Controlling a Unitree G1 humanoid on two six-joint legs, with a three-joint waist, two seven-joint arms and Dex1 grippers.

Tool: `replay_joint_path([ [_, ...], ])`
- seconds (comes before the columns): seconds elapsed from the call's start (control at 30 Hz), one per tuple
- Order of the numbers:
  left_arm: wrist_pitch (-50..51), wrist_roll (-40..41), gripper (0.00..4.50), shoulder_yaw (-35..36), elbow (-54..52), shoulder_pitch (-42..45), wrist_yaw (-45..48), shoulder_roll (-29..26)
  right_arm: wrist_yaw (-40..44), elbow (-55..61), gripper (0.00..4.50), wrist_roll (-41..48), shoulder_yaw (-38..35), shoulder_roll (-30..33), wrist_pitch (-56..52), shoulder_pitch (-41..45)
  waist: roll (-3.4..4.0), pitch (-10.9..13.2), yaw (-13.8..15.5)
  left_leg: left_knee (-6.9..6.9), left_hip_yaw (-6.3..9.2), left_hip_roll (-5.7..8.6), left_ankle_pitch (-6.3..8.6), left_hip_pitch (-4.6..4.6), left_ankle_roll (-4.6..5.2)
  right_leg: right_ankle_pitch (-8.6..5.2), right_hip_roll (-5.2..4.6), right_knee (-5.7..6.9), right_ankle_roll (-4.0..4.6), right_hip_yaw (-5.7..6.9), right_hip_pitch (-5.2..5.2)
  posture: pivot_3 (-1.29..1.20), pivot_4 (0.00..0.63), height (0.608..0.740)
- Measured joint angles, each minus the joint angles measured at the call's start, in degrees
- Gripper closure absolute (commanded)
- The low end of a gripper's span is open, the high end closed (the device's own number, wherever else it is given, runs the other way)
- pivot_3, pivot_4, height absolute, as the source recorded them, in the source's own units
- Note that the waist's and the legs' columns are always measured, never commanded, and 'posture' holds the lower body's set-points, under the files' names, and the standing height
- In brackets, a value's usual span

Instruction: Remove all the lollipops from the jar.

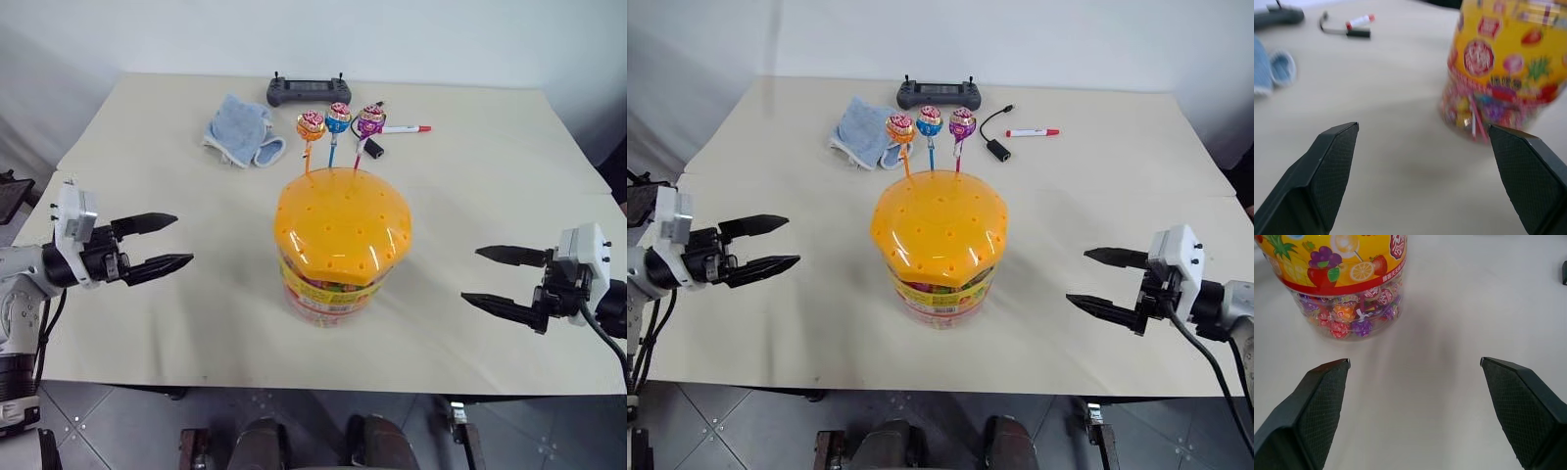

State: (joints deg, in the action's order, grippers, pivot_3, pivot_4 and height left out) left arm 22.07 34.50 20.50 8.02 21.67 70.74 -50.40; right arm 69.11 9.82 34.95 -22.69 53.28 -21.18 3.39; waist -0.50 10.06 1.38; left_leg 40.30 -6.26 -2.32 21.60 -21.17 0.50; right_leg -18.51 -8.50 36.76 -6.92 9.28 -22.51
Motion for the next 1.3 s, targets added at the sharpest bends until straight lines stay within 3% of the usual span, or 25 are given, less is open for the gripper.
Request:
replay_joint_path([
  [0.37, 3.5, 1.0, 0.0, -2.6, -1.1, 6.9, -2.2, 0.6, -3.5, 4.7, 0.03, 3.6, -4.0, -0.3, -3.1, -2.7, -0.01, 0.0, 0.1, 0.01, 0.0, 0.0, 0.0, -0.01, 0.0, 0.01, 0.02, 0.0, -0.02, 0.0, 0.0, 0.0, 0.15, 0.74],
  [0.6, 4.4, -0.9, 0.0, -10.7, 2.5, 20.0, 2.2, 0.9, -6.2, 11.5, 0.03, 8.2, -8.2, -1.4, -5.6, -5.5, -0.02, 0.0, 0.1, 0.02, -0.03, 0.01, 0.0, -0.01, 0.0, 0.01, 0.06, -0.01, -0.02, -0.01, 0.0, 0.0, 0.15, 0.74],
  [0.87, 2.7, -2.7, 0.0, -16.1, 11.9, 34.1, 6.9, 11.3, -8.4, 14.4, 0.03, 11.2, -10.2, -1.4, -7.5, -4.2, -0.07, 0.0, 0.1, 0.11, -0.01, 0.02, 0.0, -0.07, 0.0, 0.02, 0.07, -0.02, -0.04, 0.01, 0.0, 0.0, 0.15, 0.74],
  [1.07, 1.8, -3.4, 0.0, -18.0, 17.9, 39.0, 11.6, 15.0, -10.0, 15.6, 0.03, 11.5, -10.6, -1.8, -7.4, -5.0, -0.08, 0.0, 0.0, 0.11, -0.01, 0.02, 0.0, -0.08, 0.01, 0.02, 0.08, -0.03, -0.04, 0.0, -0.01, 0.0, 0.15, 0.74],
  [1.17, 1.8, -3.6, 0.59, -19.4, 20.0, 41.9, 13.3, 17.1, -10.7, 16.1, 0.0, 11.4, -10.9, -2.1, -7.3, -5.6, -0.11, 0.1, 0.3, 0.25, 0.04, 0.03, 0.01, -0.17, 0.05, 0.04, 0.07, -0.03, -0.07, 0.01, 0.0, 0.0, 0.15, 0.74],
  [1.3, 1.0, -4.1, 1.83, -19.4, 22.2, 44.2, 14.1, 19.5, -11.4, 16.7, 0.0, 11.0, -11.2, -2.6, -6.4, -6.7, -0.11, 0.1, 0.2, 0.27, 0.04, 0.03, 0.02, -0.17, 0.06, 0.04, 0.07, -0.03, -0.08, 0.01, 0.0, 0.0, 0.15, 0.74],
])
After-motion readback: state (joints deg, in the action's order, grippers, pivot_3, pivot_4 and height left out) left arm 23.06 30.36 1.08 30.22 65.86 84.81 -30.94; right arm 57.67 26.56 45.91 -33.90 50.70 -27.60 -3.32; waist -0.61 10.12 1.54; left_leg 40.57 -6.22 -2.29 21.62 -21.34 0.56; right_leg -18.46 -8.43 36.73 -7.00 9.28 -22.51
